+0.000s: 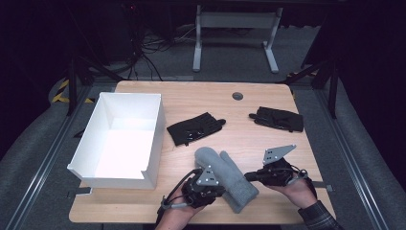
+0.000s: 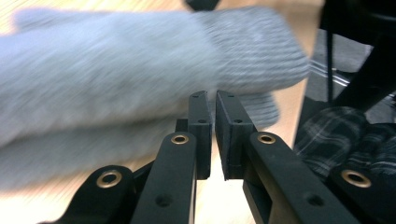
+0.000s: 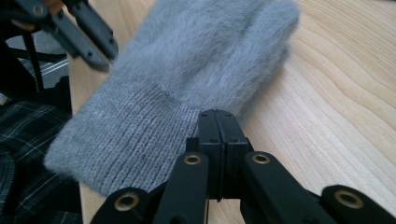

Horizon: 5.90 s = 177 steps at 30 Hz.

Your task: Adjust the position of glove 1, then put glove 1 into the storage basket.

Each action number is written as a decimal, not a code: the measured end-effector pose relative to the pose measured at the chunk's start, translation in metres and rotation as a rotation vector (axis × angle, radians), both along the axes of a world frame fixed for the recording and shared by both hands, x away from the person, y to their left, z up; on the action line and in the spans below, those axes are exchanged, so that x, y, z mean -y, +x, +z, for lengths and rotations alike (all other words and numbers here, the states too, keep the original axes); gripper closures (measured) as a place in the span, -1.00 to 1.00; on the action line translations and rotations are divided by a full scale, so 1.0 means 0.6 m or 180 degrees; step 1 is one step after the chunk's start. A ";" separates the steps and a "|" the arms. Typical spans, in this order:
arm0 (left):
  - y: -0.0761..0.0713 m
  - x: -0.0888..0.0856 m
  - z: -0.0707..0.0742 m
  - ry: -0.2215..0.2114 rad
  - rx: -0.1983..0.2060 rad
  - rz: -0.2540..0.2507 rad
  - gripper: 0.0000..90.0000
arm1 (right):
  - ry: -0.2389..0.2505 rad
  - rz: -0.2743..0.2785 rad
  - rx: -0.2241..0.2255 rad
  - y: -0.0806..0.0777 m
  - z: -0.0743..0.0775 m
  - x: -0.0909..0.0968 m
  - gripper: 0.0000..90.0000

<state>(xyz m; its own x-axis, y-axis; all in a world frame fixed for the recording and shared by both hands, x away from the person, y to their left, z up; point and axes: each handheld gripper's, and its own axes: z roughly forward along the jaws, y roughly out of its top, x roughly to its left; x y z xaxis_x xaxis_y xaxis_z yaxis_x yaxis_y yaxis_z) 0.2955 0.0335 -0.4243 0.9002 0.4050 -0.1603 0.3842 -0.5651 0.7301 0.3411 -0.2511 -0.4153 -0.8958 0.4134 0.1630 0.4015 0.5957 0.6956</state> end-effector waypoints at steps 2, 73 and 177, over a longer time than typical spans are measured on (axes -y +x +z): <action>0.009 -0.011 -0.003 0.0076 -0.0036 0.0132 0.90 | -0.0035 -0.0088 0.0005 0.006 -0.004 0.005 1.00; 0.187 -0.008 0.027 0.0007 -0.0181 0.0379 0.43 | -0.0203 0.0060 0.0172 -0.051 -0.049 -0.070 0.52; 0.177 -0.080 0.203 0.0000 -0.0474 0.0343 0.52 | -0.0315 -0.1148 0.0546 0.013 -0.093 0.071 -0.89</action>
